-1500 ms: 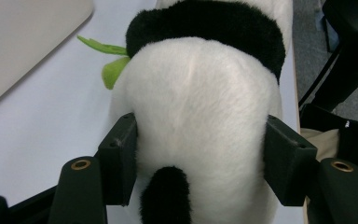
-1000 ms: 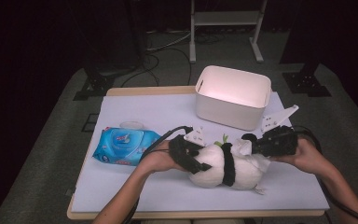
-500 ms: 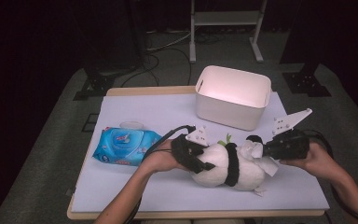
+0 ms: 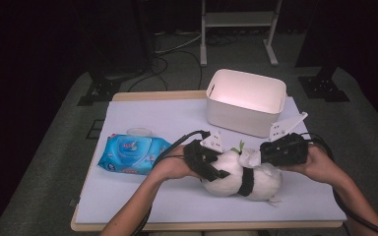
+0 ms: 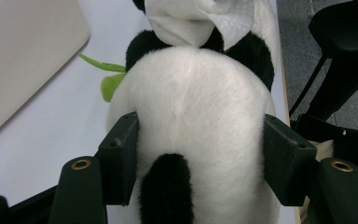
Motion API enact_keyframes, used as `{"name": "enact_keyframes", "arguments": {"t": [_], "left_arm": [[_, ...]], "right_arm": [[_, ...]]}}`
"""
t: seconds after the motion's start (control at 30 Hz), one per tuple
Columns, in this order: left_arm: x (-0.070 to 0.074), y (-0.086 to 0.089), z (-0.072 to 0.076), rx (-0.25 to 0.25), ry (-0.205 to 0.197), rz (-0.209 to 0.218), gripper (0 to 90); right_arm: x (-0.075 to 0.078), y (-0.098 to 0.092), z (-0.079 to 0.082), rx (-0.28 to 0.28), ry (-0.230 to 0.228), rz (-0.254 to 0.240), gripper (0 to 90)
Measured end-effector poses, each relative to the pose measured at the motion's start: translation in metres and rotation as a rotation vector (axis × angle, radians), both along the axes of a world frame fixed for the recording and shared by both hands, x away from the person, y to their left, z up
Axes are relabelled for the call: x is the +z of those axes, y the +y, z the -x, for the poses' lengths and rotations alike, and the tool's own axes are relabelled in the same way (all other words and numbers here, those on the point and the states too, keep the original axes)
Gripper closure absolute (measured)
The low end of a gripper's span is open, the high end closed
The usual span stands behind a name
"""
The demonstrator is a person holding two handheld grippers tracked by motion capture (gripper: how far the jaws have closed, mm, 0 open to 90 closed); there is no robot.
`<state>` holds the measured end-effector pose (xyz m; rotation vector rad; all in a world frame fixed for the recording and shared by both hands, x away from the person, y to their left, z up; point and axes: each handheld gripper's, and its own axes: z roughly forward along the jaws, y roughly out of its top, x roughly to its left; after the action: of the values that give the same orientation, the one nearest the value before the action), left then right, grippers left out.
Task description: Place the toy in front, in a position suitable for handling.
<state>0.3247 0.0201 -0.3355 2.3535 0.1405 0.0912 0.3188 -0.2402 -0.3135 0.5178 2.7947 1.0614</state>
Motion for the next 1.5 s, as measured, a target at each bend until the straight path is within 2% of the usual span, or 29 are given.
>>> {"name": "enact_keyframes", "arguments": {"t": [0.2,0.27,0.43,0.67,1.0,1.07,1.3,1.4,1.47,1.5], "left_arm": [[-0.003,0.004,-0.002,0.002,0.012,0.014,36.6],[-0.003,0.004,-0.003,0.0,0.014,0.02,36.6],[-0.001,0.002,-0.003,-0.007,0.013,0.021,36.6],[0.001,0.001,-0.005,-0.005,0.021,0.014,36.7],[0.006,-0.002,-0.005,-0.009,0.008,0.009,36.7],[0.005,0.0,-0.006,-0.004,0.016,0.012,36.8],[-0.002,0.005,-0.007,0.005,0.025,0.046,34.2],[-0.004,0.006,-0.006,0.013,0.035,0.075,30.2],[-0.004,0.008,-0.007,0.016,0.058,0.104,28.2],[-0.004,0.008,-0.007,0.017,0.054,0.107,27.6]], "right_arm": [[0.0,-0.015,0.0,-0.029,0.006,-0.005,84.3],[0.0,-0.022,0.002,-0.054,0.015,-0.02,84.3],[-0.002,-0.031,0.004,-0.067,0.024,-0.04,84.3],[-0.003,-0.016,-0.002,-0.037,0.023,-0.038,84.4],[0.0,0.022,-0.01,0.037,0.019,0.005,84.4],[0.0,0.027,-0.012,0.046,0.013,0.006,84.4],[0.001,0.021,-0.009,0.042,0.015,0.033,84.3],[0.0,0.014,-0.007,0.031,0.025,0.025,84.3],[-0.002,0.01,-0.007,0.025,0.027,0.014,84.2],[-0.003,0.009,-0.006,0.02,0.033,0.001,84.3]]}}
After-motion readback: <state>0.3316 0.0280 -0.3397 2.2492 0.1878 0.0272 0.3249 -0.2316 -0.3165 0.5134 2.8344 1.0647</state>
